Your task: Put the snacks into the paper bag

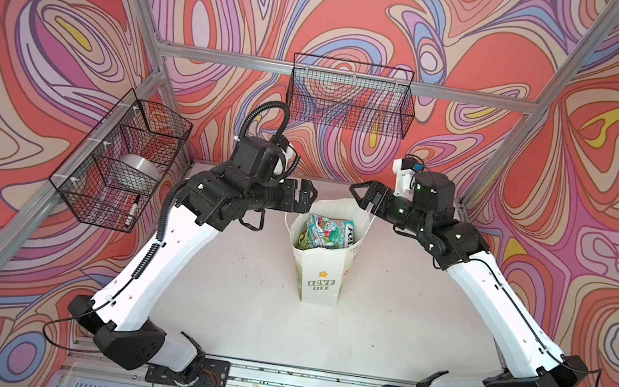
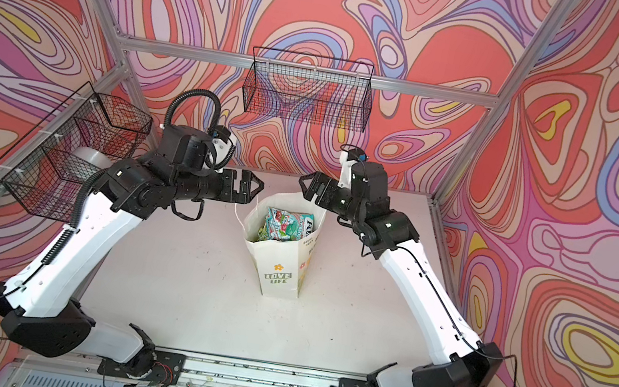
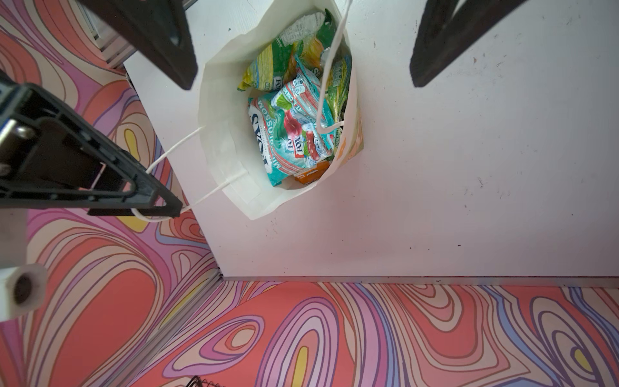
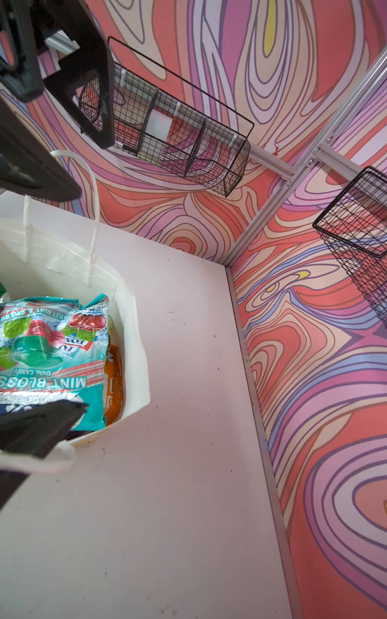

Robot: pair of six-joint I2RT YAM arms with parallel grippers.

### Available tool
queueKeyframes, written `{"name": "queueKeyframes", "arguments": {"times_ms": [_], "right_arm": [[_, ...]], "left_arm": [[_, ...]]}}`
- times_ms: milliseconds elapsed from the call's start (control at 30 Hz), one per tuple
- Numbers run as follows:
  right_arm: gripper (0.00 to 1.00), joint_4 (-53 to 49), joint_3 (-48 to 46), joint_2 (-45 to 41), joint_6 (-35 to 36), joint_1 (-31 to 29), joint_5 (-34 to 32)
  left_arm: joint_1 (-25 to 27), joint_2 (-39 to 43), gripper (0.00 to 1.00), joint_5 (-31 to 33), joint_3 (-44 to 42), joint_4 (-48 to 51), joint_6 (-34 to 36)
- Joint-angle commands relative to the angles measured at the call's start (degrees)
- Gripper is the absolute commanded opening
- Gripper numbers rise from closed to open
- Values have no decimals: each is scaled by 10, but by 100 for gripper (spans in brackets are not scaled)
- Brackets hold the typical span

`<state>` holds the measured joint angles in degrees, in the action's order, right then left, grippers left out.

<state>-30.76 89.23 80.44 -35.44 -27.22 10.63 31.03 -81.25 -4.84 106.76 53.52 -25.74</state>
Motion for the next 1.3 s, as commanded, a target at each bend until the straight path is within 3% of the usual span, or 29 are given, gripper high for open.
{"name": "queueKeyframes", "arguments": {"times_ms": [0, 200, 467, 600, 733, 900, 1000, 1100, 1267], "right_arm": [[98, -8, 2, -33, 2, -1, -61], [98, -37, -14, -52, -14, -1, -109], [98, -51, -39, -66, -21, -1, -114], [98, -84, 14, -73, 36, -1, -165], [98, -72, 35, -100, 79, -1, -213], [99, 27, -108, -189, 103, -1, -324], [98, 48, -181, -204, 118, 0, -389], [99, 83, -259, -210, 132, 1, -448], [98, 283, -437, -216, 189, 38, -431]], "left_arm": [[-4, 30, 100, -35, -10, -23, 7], [-4, 84, 100, -70, -56, -74, 4], [-4, 101, 100, -43, -72, -66, 11], [-4, 109, 100, -4, -69, -58, 15], [-3, 151, 100, 90, -124, -106, 6], [-4, 241, 100, 233, -282, -195, -4], [-4, 293, 100, 344, -383, -224, -28], [-4, 329, 100, 412, -478, -257, -46], [-4, 332, 100, 536, -643, -391, -22]]}}
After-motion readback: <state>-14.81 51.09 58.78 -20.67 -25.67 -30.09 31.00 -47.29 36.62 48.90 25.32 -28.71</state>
